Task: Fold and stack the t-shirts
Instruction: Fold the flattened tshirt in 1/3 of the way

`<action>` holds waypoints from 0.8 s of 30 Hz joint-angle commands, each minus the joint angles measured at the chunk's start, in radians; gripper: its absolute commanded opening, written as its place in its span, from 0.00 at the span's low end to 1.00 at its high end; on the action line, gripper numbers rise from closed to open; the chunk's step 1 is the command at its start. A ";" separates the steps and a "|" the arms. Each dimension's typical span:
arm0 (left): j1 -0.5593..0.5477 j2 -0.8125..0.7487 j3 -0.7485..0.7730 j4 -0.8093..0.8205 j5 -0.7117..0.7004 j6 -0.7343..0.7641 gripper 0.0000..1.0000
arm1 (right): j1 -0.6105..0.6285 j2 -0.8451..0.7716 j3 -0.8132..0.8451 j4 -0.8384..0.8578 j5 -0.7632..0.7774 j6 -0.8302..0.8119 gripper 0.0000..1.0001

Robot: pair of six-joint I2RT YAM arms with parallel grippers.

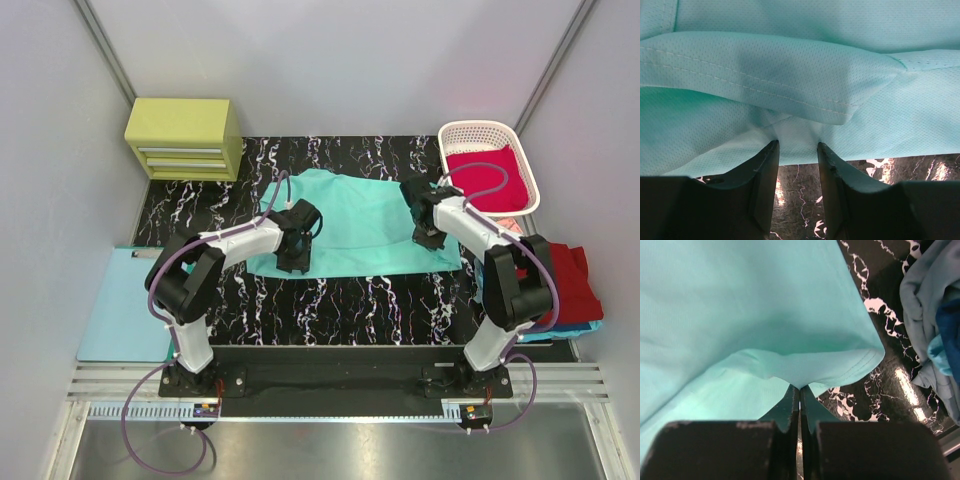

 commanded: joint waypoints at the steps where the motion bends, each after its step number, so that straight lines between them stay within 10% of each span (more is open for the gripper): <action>1: 0.002 -0.019 -0.015 0.021 0.012 -0.012 0.41 | -0.037 0.062 0.091 -0.022 0.064 -0.019 0.00; 6: 0.001 -0.022 -0.021 0.018 0.012 -0.007 0.41 | -0.075 0.130 0.140 -0.034 0.073 -0.011 0.00; 18: -0.001 -0.024 -0.021 0.022 0.023 -0.001 0.40 | -0.099 0.084 0.162 0.049 0.133 -0.044 0.65; 24: -0.002 -0.027 -0.021 0.030 0.032 -0.004 0.40 | 0.042 -0.082 0.073 0.124 -0.055 -0.109 0.68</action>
